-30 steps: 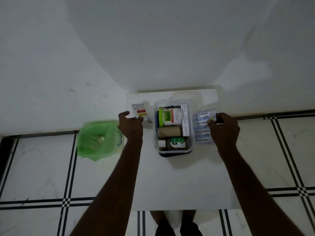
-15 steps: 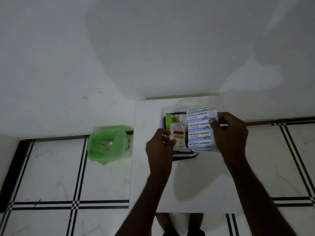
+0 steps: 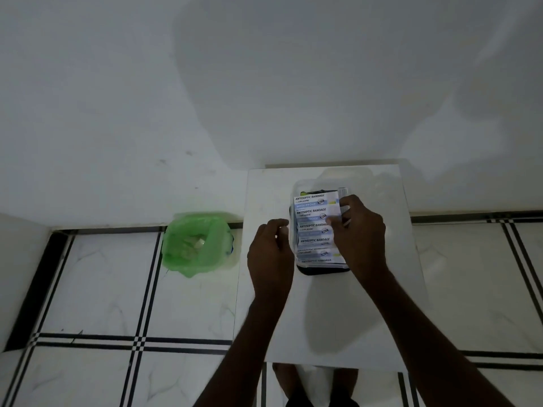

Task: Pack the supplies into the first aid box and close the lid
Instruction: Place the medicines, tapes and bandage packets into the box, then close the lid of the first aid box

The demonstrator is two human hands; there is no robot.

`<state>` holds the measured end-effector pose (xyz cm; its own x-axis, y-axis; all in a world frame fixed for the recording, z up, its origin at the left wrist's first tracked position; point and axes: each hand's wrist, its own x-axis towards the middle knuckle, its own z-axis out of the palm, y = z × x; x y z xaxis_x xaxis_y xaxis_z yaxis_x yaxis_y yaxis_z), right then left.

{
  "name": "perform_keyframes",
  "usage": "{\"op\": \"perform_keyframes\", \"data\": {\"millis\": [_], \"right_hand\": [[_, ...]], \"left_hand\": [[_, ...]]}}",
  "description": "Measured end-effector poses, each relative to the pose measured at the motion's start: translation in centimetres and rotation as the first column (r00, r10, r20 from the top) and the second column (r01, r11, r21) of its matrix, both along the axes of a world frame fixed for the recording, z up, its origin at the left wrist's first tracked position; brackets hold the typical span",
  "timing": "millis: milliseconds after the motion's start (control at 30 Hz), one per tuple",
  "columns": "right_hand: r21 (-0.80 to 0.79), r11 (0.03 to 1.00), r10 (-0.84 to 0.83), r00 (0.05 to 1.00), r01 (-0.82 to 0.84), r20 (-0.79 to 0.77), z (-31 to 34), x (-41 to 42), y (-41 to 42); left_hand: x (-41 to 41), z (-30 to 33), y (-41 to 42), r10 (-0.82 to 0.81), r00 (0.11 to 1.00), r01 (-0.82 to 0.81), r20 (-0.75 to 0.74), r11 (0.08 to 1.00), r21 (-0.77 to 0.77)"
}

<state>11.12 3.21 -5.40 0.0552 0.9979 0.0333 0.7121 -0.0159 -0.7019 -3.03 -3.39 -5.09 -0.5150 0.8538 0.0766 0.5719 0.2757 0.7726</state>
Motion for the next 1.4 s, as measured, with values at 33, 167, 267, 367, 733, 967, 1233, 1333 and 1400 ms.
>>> {"op": "perform_keyframes", "data": {"millis": [33,167,267,367,733,967,1233,1333,1400], "right_hand": [[0.006,1.000,-0.003,1.000,0.003,0.024,0.0,0.0,0.0],[0.083,0.996,-0.044,0.992,0.034,0.120,-0.2,-0.1,-0.2],[0.186,0.982,-0.088,0.971,0.046,0.220,-0.2,0.0,-0.5],[0.255,0.957,-0.188,0.964,0.137,0.190,-0.7,0.8,-0.8],[-0.459,0.887,0.034,0.985,0.048,0.168,-6.5,5.5,0.6],[-0.449,0.894,0.002,1.000,-0.012,-0.021,-6.7,6.4,1.8],[-0.108,0.958,-0.287,0.919,0.267,-0.270,4.0,7.7,-0.2],[0.095,0.967,-0.215,0.957,0.237,-0.193,6.3,4.6,-2.2],[0.191,0.967,-0.137,0.976,0.169,-0.168,6.0,2.2,-3.1]], "left_hand": [[0.0,-0.1,0.3,-0.045,0.999,0.045,0.009,0.999,-0.015],[0.5,-0.9,1.1,-0.285,0.958,0.279,-0.028,0.952,-0.127],[0.9,-1.3,1.6,-0.346,0.929,0.317,-0.132,0.927,-0.203],[0.7,-1.4,2.6,-0.341,0.918,0.303,-0.200,0.932,-0.200],[-1.4,-1.0,4.4,-0.167,0.986,0.151,-0.029,0.943,-0.297],[-3.0,0.1,3.7,-0.128,0.991,0.135,0.046,0.967,-0.218],[-4.8,0.3,3.7,-0.055,0.990,0.086,0.127,0.964,-0.250],[-3.9,-0.5,3.7,-0.084,0.986,0.124,0.146,0.950,-0.287],[-3.5,-1.0,3.7,-0.069,0.959,0.146,0.276,0.952,-0.268]]}}
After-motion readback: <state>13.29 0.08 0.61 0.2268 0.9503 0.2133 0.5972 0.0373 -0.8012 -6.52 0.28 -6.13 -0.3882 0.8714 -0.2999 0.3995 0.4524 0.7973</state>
